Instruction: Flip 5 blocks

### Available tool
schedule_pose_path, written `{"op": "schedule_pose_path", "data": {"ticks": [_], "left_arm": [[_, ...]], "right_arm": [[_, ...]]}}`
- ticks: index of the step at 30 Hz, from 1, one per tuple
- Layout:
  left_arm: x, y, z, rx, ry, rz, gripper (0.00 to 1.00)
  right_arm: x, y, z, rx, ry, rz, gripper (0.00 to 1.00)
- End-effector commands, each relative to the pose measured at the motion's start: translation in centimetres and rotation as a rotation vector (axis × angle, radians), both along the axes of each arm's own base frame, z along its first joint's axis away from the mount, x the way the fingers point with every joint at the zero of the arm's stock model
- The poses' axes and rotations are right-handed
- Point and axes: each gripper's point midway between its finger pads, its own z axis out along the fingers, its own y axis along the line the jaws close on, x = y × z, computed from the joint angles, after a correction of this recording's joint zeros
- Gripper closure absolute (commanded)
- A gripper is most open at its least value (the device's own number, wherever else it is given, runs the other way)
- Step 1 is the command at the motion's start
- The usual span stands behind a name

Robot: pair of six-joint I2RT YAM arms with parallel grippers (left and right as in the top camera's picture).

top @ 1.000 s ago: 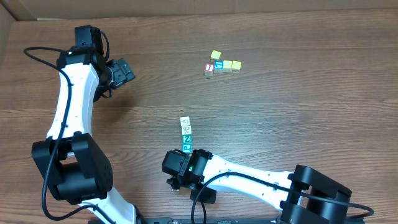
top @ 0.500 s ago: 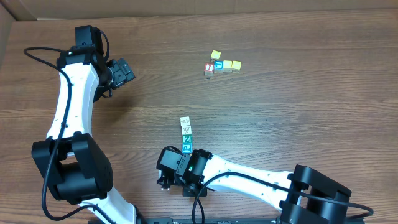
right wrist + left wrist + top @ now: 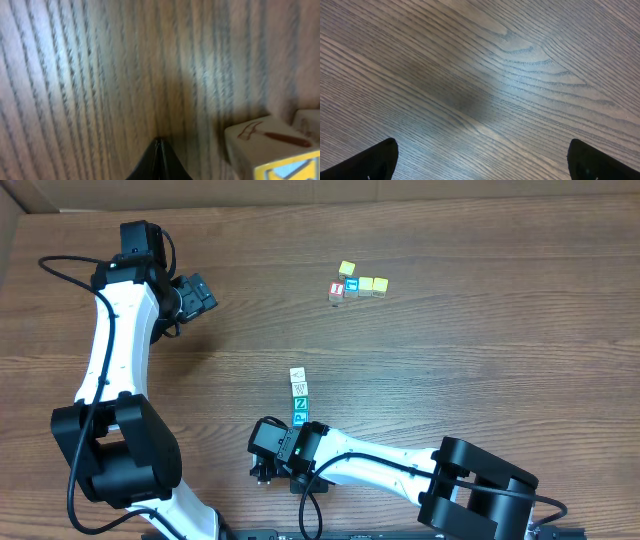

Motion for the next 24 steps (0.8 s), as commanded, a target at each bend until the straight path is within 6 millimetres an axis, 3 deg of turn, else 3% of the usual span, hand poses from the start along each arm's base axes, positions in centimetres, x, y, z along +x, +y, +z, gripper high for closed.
{"op": "schedule_pose_path", "data": {"ticks": [1, 24], "left_arm": [[0.1, 0.4, -0.3, 0.015, 0.008, 0.006, 0.00], [0.1, 0.4, -0.3, 0.015, 0.008, 0.006, 0.00]], "right_arm": [[0.9, 0.2, -0.1, 0.010, -0.025, -0.006, 0.96], [3.3, 0.1, 0.0, 0.045, -0.040, -0.099, 0.96]]}}
